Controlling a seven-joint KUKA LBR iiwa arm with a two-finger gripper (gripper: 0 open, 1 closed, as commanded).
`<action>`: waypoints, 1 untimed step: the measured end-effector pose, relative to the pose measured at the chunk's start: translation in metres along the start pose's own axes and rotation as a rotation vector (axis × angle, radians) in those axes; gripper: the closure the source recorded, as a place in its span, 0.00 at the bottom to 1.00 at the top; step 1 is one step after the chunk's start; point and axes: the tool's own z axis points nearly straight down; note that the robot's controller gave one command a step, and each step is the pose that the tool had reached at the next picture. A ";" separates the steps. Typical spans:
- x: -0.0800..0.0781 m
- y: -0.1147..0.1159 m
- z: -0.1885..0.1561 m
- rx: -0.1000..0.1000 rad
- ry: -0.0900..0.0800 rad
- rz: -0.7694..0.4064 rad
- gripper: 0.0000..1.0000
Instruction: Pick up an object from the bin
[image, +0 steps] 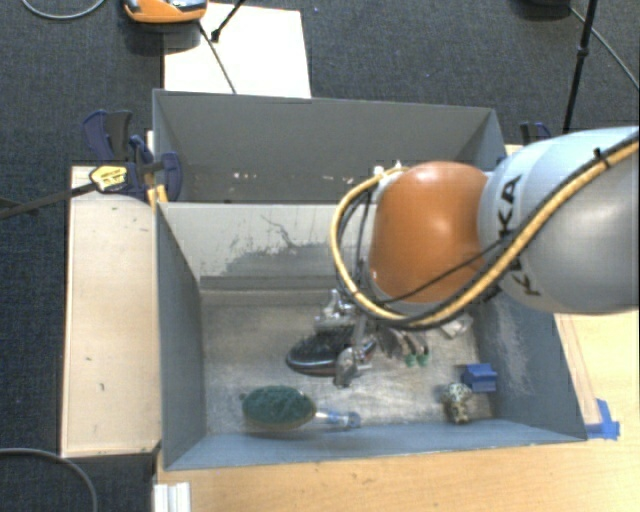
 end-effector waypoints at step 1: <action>0.003 0.009 -0.123 -0.001 0.003 -0.461 1.00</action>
Offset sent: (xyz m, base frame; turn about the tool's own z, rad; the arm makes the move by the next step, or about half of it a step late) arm -0.0064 0.0080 0.1216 -0.4625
